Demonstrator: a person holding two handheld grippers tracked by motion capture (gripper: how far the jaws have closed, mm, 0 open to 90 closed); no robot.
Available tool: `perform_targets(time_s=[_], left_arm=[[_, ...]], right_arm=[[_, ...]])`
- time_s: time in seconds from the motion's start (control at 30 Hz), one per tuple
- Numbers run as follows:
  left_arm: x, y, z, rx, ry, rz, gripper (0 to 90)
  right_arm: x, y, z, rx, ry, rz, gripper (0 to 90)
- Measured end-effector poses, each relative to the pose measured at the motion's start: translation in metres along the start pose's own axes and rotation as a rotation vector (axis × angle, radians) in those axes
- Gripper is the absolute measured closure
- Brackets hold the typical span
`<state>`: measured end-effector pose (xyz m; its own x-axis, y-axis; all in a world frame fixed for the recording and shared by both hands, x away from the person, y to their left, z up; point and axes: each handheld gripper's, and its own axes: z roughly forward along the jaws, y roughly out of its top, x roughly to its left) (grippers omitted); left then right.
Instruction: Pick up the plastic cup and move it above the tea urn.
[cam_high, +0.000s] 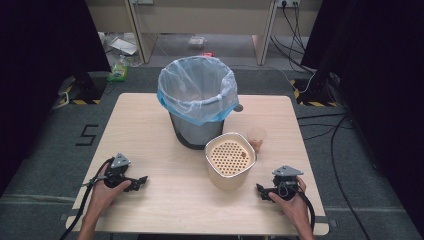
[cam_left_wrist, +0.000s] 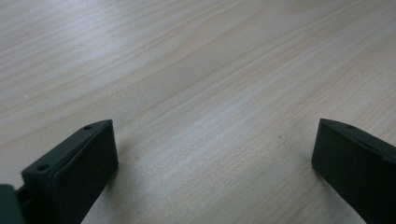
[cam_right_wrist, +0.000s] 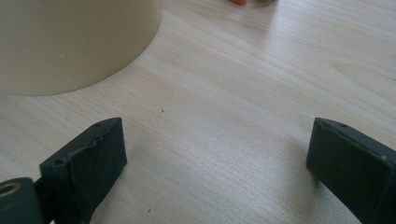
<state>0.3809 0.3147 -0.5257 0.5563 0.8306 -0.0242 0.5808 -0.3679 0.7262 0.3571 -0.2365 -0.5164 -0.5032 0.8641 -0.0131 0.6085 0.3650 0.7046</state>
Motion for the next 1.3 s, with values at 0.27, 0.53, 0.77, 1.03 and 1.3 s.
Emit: perform_targets(time_s=[0.27, 0.53, 0.77, 1.03, 1.3], left_arm=[[0.000, 0.000, 0.000, 0.000, 0.000, 0.000, 0.0], [0.000, 0.000, 0.000, 0.000, 0.000, 0.000, 0.0], [0.000, 0.000, 0.000, 0.000, 0.000, 0.000, 0.0], [0.000, 0.000, 0.000, 0.000, 0.001, -0.001, 0.0], [0.000, 0.000, 0.000, 0.000, 0.001, -0.001, 0.0]], right_arm=[[0.001, 0.001, -0.002, -0.022, 0.013, -0.014, 19.4], [-0.005, 0.002, -0.008, -0.071, -0.022, -0.006, 22.1], [-0.015, 0.012, -0.019, -0.127, -0.056, 0.028, 25.2], [-0.024, 0.037, -0.031, -0.174, -0.073, 0.045, 35.5], [-0.034, 0.056, -0.038, -0.187, -0.082, 0.061, 43.1]])
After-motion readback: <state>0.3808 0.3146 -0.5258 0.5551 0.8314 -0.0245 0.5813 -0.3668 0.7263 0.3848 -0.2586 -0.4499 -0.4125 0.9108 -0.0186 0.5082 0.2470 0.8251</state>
